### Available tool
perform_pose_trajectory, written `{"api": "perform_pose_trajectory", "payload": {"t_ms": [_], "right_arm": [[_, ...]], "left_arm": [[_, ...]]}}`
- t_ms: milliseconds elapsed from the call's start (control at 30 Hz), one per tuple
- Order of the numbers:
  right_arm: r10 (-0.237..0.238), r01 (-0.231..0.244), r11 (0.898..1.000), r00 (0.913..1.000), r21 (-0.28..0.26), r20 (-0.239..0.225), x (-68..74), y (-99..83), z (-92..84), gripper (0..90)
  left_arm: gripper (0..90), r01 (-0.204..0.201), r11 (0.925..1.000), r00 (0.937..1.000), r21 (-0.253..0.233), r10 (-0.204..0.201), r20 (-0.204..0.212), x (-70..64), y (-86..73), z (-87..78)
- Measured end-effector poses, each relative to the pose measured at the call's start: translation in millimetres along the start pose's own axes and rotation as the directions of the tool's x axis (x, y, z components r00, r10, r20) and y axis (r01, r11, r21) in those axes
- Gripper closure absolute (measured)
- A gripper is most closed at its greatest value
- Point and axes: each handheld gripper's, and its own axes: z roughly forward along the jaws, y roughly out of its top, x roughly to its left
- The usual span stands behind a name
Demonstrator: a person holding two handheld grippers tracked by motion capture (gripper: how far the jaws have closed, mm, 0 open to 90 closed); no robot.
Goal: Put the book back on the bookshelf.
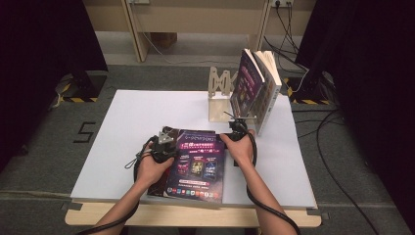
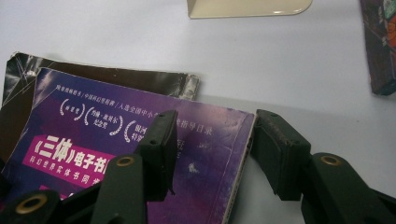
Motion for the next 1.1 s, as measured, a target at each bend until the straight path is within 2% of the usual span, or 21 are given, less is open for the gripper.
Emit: {"api": "perform_pose_trajectory", "payload": {"t_ms": [67, 100, 300, 500, 533, 700, 833, 900, 967, 1100], "right_arm": [[-0.005, 0.005, 1.0, 1.0, 0.004, -0.007, -1.6, 0.0, -0.4, 51.9], [0.015, -0.015, 1.0, 0.9998, 0.011, -0.01, -1.4, 0.1, -1.1, 52.3], [0.03, -0.029, 0.999, 0.9994, 0.02, -0.017, -3.5, -0.6, -3.4, 53.2], [0.046, -0.046, 0.999, 0.9989, 0.006, -0.012, -2.5, -1.5, -3.7, 55.5], [0.038, -0.038, 0.999, 0.9991, -0.004, -0.017, -3.5, -1.3, -4.2, 56.8], [0.074, -0.075, 0.997, 0.996, -0.018, -0.05, -2.9, 1.4, -11.5, 59.1], [0.071, -0.072, 0.997, 0.9958, -0.017, -0.057, -2.8, 2.5, -13.2, 59.5], [0.078, -0.078, 0.997, 0.9953, -0.003, -0.058, -3.6, 2.3, -12.6, 60.0], [0.086, -0.081, 0.995, 0.9929, 0.056, -0.083, -4.7, 1.2, -10.3, 58.9], [0.096, -0.095, 0.995, 0.9894, 0.015, -0.108, -4.5, 0.7, -13.0, 62.5]], "left_arm": [[73.4, -0.004, 1.0, 1.0, 0.001, 0.004, -0.003, -0.3, 0.1, -0.1], [73.5, -0.004, 1.0, 1.0, -0.002, 0.004, -0.003, -0.3, -0.2, 0.0], [73.6, -0.002, 1.0, 1.0, 0.001, 0.002, -0.002, -0.4, 0.1, 0.0], [73.7, -0.013, 0.9999, 0.9999, 0.006, 0.013, -0.01, -1.6, 0.4, -0.4], [73.7, -0.014, 0.9999, 0.9998, 0.002, 0.014, -0.011, -2.0, 0.3, -0.1], [73.8, -0.02, 0.9997, 0.9996, 0.01, 0.02, -0.017, -2.4, 1.0, -0.2], [73.8, -0.014, 0.9999, 0.9998, 0.005, 0.014, -0.016, -2.3, 0.6, -0.1], [73.8, -0.017, 0.9998, 0.9997, 0.005, 0.017, -0.017, -2.4, 0.5, -0.1], [73.8, -0.017, 0.9998, 0.9997, 0.006, 0.017, -0.016, -2.3, 0.7, -0.1], [73.8, -0.011, 0.9999, 0.9998, 0.003, 0.011, -0.015, -1.8, 0.3, -0.1]]}}
